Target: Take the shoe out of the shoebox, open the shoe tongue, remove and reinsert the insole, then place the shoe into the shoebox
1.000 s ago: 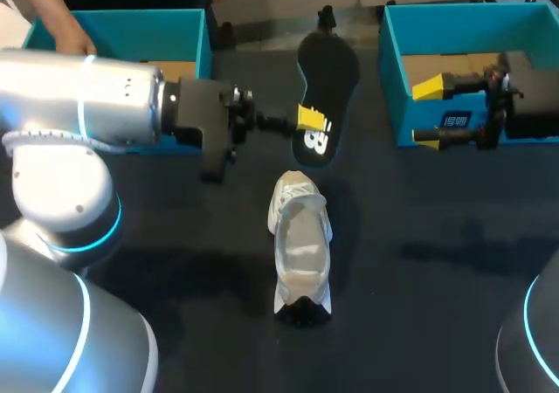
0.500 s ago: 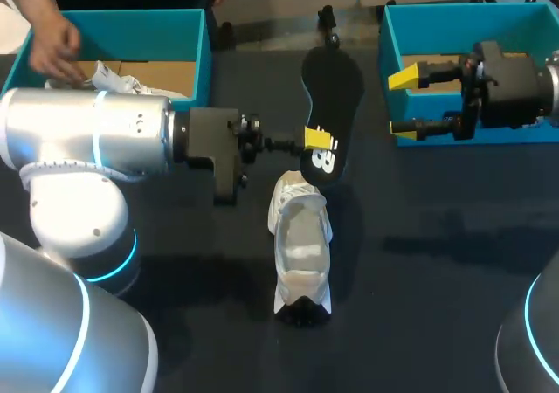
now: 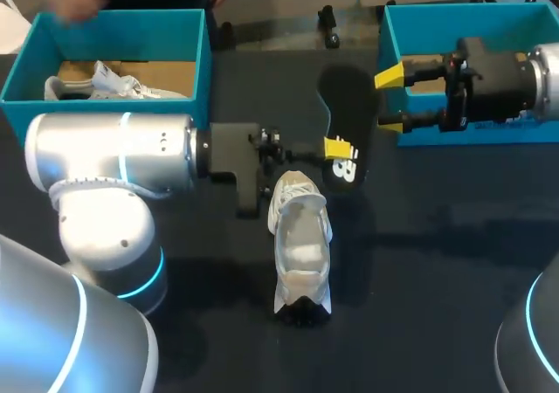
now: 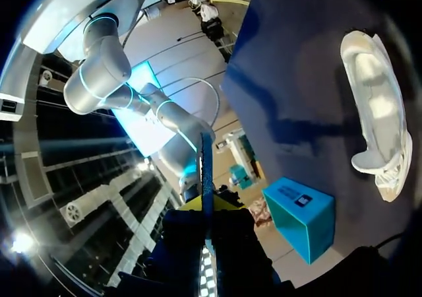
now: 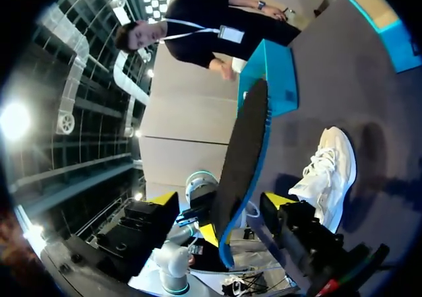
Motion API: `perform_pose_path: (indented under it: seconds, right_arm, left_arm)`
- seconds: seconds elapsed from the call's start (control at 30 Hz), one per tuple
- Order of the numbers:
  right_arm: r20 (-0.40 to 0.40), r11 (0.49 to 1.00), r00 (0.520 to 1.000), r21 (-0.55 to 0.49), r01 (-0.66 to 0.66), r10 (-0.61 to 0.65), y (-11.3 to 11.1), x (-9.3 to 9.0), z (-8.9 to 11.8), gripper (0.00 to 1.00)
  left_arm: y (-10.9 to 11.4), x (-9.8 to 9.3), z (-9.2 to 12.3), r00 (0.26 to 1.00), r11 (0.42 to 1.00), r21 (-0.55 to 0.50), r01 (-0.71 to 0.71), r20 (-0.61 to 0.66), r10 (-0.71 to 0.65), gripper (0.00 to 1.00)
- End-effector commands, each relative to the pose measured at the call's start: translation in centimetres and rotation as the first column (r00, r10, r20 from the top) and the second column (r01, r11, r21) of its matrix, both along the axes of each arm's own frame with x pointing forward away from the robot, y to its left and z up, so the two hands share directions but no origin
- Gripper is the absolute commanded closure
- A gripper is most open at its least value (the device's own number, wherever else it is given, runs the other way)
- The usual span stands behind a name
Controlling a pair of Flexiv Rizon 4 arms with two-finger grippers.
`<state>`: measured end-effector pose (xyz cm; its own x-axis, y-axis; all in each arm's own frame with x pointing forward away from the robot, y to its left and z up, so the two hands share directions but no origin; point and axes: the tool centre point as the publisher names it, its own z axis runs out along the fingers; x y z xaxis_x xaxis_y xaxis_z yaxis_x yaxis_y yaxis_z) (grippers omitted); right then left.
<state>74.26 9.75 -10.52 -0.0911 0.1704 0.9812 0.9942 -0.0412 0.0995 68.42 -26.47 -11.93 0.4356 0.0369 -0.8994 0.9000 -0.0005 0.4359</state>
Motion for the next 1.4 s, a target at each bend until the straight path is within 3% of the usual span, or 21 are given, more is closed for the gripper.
perform_pose_path:
  seconds: [0.03,0.17,0.23,0.8,1.03,1.3,1.33,1.37,1.4]
  right_arm:
    - [-0.004,1.000,1.000,0.000,-0.004,0.004,0.5,0.2,-0.2,0.40]
    - [-0.008,1.000,1.000,0.003,-0.007,0.007,0.7,0.1,-0.2,0.42]
    - [-0.009,1.000,1.000,0.003,-0.006,0.006,0.7,-0.1,-0.1,0.50]
    - [-0.005,1.000,1.000,0.002,0.009,-0.009,1.0,-0.1,-0.3,0.71]
    - [-0.007,1.000,1.000,0.002,0.003,-0.003,1.1,0.2,-0.5,1.00]
    - [-0.013,1.000,1.000,-0.002,-0.009,0.009,1.0,0.4,-0.9,1.00]
    - [-0.014,1.000,1.000,-0.002,-0.010,0.010,1.0,0.4,-0.9,1.00]
    - [-0.015,1.000,1.000,-0.002,-0.011,0.011,1.0,0.4,-1.0,1.00]
    - [-0.016,1.000,1.000,-0.002,-0.012,0.012,1.0,0.4,-1.0,1.00]
  left_arm:
    - [-1.8,0.2,-0.3,1.000,1.000,-0.014,-0.009,0.003,0.009,1.00]
    - [-2.3,0.4,-0.4,1.000,1.000,-0.017,-0.008,0.013,0.008,1.00]
    - [-2.4,0.5,-0.4,1.000,1.000,-0.018,-0.010,0.016,0.010,1.00]
    - [-2.7,0.1,-0.3,1.000,0.999,-0.036,-0.017,-0.003,0.017,1.00]
    - [-2.2,-0.4,-0.4,1.000,0.999,-0.038,-0.023,-0.010,0.023,1.00]
    - [-2.1,-1.3,-0.4,1.000,0.999,-0.040,-0.016,-0.022,0.015,1.00]
    - [-2.1,-1.4,-0.4,1.000,0.999,-0.032,-0.017,-0.022,0.016,0.80]
    - [-2.1,-1.4,-0.4,1.000,0.999,-0.026,-0.020,-0.024,0.020,0.47]
    - [-2.0,-1.4,-0.4,0.999,1.000,-0.010,-0.021,-0.027,0.021,0.00]
